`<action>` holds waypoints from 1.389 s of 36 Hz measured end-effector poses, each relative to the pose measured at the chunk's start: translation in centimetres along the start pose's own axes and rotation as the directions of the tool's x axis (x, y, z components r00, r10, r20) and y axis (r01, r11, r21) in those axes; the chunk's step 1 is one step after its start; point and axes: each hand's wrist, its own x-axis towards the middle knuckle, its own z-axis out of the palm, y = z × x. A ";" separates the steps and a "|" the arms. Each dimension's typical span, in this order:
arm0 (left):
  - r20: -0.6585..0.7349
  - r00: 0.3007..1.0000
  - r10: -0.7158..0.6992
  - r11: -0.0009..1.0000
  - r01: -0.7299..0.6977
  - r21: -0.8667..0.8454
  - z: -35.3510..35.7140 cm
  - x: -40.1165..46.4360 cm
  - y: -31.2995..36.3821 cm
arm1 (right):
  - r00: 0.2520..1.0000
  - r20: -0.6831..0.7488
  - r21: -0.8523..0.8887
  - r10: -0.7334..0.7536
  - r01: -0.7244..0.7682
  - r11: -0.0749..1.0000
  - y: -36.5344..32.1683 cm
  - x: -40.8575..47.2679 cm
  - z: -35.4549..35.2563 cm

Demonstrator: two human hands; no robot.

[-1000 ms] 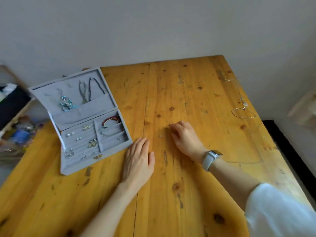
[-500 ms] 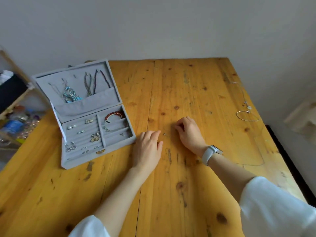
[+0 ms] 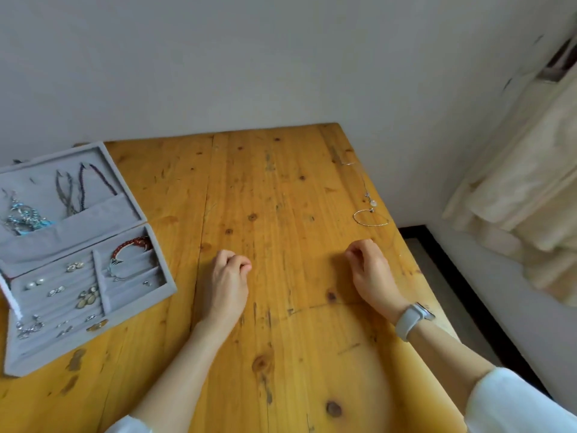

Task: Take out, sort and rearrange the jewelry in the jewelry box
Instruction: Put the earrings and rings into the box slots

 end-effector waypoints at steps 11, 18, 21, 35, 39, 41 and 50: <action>0.067 0.991 0.118 0.952 -0.093 -0.293 7.0 2.0 10.3 | 0.980 -0.127 0.152 0.153 -0.134 0.979 3.9 0.6 -3.4; 0.101 0.979 0.179 0.919 -0.129 -0.373 11.1 3.9 14.3 | 0.948 -0.226 0.143 0.225 -0.196 0.970 6.0 2.3 -4.1; 0.114 0.967 0.228 0.913 -0.172 -0.371 12.0 4.9 14.7 | 0.947 -0.233 0.126 0.222 -0.196 0.972 6.5 2.8 -4.0; 0.162 0.967 0.195 0.961 -0.156 -0.226 13.5 6.1 15.8 | 0.962 -0.156 -0.011 0.223 -0.228 0.974 7.5 4.3 -3.9; 0.179 0.967 0.178 0.963 -0.134 -0.235 13.5 6.1 15.9 | 0.962 -0.150 -0.008 0.230 -0.234 0.972 7.4 4.2 -4.0; 0.178 0.968 0.175 0.963 -0.130 -0.237 13.5 6.2 15.9 | 0.962 -0.151 -0.007 0.229 -0.233 0.972 7.3 4.2 -4.0; 0.078 0.986 0.149 0.941 -0.117 -0.318 13.7 5.4 15.3 | 0.952 -0.188 0.035 0.243 -0.241 0.970 7.4 3.6 -4.0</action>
